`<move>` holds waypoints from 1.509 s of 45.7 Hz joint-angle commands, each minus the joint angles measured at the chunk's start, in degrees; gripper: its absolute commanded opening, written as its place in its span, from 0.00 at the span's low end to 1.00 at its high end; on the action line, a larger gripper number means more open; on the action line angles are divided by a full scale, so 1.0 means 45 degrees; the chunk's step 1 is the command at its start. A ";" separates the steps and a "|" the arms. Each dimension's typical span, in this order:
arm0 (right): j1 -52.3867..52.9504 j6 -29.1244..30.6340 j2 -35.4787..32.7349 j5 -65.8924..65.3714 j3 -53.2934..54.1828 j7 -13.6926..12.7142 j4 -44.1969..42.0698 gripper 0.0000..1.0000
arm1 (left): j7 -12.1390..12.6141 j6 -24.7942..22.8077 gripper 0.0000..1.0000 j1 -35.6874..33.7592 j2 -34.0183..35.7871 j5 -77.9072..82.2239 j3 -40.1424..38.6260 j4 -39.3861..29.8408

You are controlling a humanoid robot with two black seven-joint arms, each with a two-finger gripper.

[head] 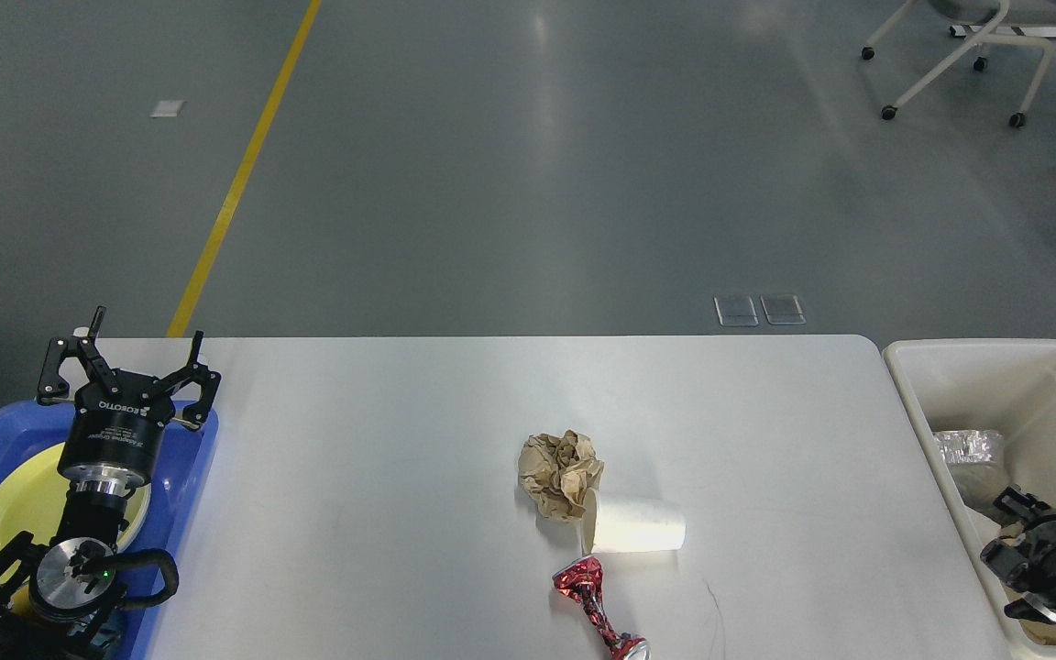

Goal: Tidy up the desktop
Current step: 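Lower the cup into the bin and open the right gripper, then raise the right gripper out of the bin toward the second white cup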

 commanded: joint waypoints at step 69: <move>2.4588 1.2942 0.1506 0.0708 -0.3968 -0.0112 1.9153 1.00 | 0.0000 0.0000 0.96 0.0000 0.0000 0.0000 0.0000 0.0000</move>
